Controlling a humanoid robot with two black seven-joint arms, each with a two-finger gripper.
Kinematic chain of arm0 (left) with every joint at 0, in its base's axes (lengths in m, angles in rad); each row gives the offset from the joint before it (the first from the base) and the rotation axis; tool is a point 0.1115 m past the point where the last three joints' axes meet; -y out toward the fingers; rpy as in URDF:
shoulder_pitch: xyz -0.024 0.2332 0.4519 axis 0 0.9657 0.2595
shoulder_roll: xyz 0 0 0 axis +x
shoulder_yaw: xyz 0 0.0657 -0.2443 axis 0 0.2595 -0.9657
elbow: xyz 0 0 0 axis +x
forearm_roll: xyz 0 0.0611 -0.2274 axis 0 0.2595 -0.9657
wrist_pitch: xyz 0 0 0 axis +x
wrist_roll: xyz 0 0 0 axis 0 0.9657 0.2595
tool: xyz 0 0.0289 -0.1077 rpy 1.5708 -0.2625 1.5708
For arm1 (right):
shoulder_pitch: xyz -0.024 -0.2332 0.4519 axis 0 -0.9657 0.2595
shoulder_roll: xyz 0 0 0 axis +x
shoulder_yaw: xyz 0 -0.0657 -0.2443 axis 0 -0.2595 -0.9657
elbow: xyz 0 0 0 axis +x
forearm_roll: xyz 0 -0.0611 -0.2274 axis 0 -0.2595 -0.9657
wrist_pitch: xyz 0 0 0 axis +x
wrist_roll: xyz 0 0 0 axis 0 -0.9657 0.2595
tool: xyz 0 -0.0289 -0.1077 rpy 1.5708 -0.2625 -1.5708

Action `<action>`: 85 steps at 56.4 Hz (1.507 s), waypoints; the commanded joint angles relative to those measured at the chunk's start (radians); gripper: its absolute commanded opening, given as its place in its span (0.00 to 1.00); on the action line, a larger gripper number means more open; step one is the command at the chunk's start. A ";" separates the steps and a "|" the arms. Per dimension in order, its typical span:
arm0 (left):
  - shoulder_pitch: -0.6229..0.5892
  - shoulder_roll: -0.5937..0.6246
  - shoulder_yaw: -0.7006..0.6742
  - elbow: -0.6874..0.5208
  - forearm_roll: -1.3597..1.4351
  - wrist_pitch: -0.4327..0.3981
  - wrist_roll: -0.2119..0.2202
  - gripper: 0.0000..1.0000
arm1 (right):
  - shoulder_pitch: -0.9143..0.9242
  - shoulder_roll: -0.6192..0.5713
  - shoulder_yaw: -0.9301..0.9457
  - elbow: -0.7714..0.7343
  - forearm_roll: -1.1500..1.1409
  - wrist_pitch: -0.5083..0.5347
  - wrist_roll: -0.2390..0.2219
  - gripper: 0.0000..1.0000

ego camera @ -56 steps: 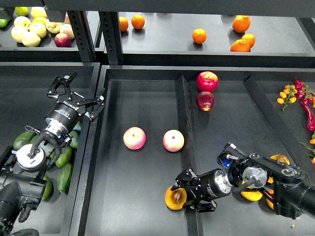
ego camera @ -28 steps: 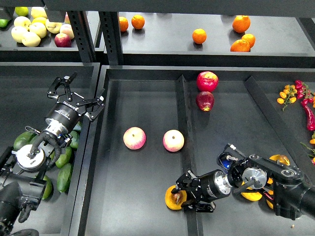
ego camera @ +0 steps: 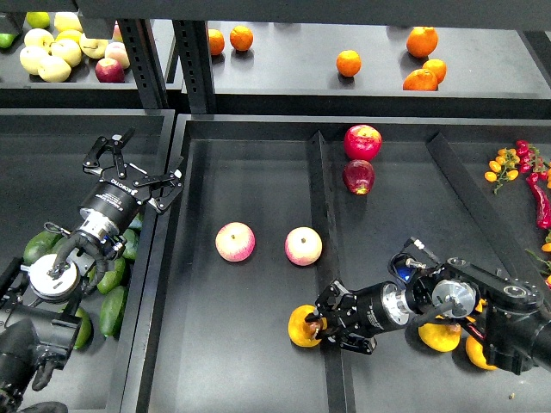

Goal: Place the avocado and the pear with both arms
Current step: 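Lift the pear and carry it into the bin of yellow pears, then open the right gripper to release the pear in the bin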

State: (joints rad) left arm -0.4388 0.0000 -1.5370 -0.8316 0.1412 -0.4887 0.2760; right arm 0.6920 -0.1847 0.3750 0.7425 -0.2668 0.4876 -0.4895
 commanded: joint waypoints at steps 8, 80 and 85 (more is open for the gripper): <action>-0.001 0.000 0.000 -0.003 0.000 0.000 0.000 0.99 | 0.096 -0.004 0.007 -0.005 0.081 0.001 0.001 0.04; 0.000 0.000 0.000 -0.007 0.000 0.000 0.003 0.99 | -0.002 -0.251 -0.151 -0.069 0.297 0.001 0.001 0.21; 0.000 0.000 0.000 -0.007 0.000 0.000 0.003 0.99 | -0.002 -0.252 -0.151 -0.071 0.297 0.001 0.001 0.23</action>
State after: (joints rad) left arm -0.4376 0.0000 -1.5362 -0.8390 0.1410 -0.4887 0.2792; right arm 0.6905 -0.4351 0.2241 0.6749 0.0313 0.4887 -0.4888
